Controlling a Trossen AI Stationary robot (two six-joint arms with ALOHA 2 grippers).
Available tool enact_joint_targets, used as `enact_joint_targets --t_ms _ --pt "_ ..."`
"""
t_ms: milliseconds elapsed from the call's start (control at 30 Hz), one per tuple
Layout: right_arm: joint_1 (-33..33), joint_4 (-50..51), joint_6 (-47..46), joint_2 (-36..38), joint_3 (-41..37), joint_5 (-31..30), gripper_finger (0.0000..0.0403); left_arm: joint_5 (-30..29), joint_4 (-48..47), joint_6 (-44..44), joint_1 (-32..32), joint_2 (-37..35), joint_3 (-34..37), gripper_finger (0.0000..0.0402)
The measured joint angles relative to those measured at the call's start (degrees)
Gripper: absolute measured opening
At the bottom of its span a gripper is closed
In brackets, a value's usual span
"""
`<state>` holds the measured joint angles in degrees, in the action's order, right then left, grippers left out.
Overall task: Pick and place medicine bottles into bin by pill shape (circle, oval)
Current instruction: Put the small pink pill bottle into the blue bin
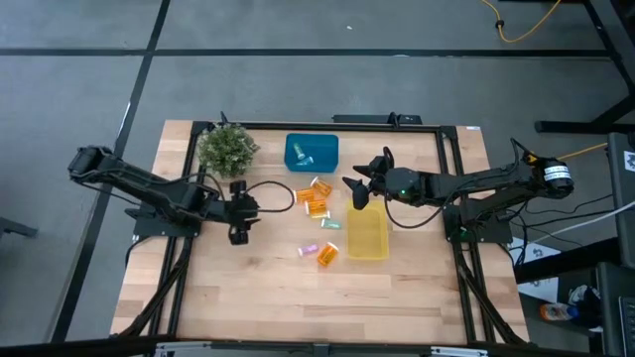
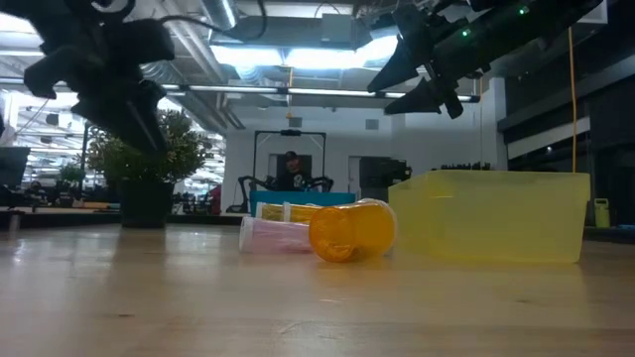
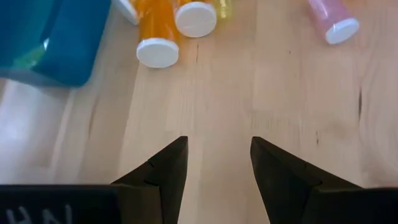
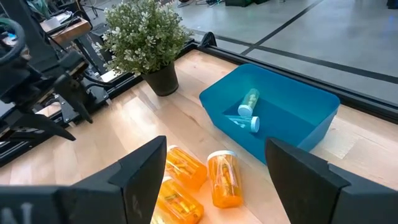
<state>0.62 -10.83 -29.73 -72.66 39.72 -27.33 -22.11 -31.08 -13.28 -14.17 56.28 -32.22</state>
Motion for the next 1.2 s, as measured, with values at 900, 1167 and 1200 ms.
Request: enact_joint_targets --t_ms 900,1167,1200 --pt "-0.82 -0.32 2.95 -3.37 0.07 1.51 0.0273 -2.33 20.47 7.18 -0.37 -9.50 12.36 0.0169" --pt "-0.77 -5.25 2.87 -8.58 0.05 1.51 0.0273 -3.15 38.03 12.27 1.31 -18.14 20.00 0.0169" --pt "-0.76 -7.37 3.05 -9.30 0.04 1.52 0.0273 -3.13 39.01 12.38 1.83 -18.47 20.51 0.0169"
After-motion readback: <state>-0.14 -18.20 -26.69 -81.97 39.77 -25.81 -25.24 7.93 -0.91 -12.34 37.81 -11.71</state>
